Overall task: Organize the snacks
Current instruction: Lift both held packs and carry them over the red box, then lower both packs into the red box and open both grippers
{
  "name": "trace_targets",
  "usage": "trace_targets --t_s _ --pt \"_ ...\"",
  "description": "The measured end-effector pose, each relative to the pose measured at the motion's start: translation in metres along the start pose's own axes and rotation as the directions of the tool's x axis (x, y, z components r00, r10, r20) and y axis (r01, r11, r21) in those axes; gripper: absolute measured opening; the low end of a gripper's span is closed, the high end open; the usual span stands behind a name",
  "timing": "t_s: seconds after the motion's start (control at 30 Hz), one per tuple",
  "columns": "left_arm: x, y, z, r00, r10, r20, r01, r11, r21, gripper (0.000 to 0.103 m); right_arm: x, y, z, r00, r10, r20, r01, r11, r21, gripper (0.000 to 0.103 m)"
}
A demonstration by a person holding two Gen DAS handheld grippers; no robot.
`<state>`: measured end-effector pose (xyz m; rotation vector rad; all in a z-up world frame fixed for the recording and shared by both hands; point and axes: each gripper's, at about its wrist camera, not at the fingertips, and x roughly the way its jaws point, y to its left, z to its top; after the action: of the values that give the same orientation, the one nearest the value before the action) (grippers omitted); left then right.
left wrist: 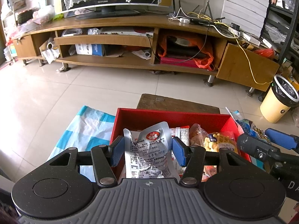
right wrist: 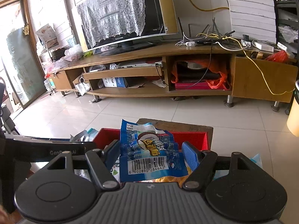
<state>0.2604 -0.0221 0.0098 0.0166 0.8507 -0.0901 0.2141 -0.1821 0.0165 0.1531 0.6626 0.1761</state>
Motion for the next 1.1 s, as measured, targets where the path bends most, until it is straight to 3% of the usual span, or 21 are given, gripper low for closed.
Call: trace_targets --t_s 1.1 --pt "0.042 -0.006 0.007 0.998 0.045 -0.051 -0.044 0.999 0.024 0.063 0.044 -0.004 0.004 0.998 -0.010 -0.066 0.008 1.000 -0.029 0.069"
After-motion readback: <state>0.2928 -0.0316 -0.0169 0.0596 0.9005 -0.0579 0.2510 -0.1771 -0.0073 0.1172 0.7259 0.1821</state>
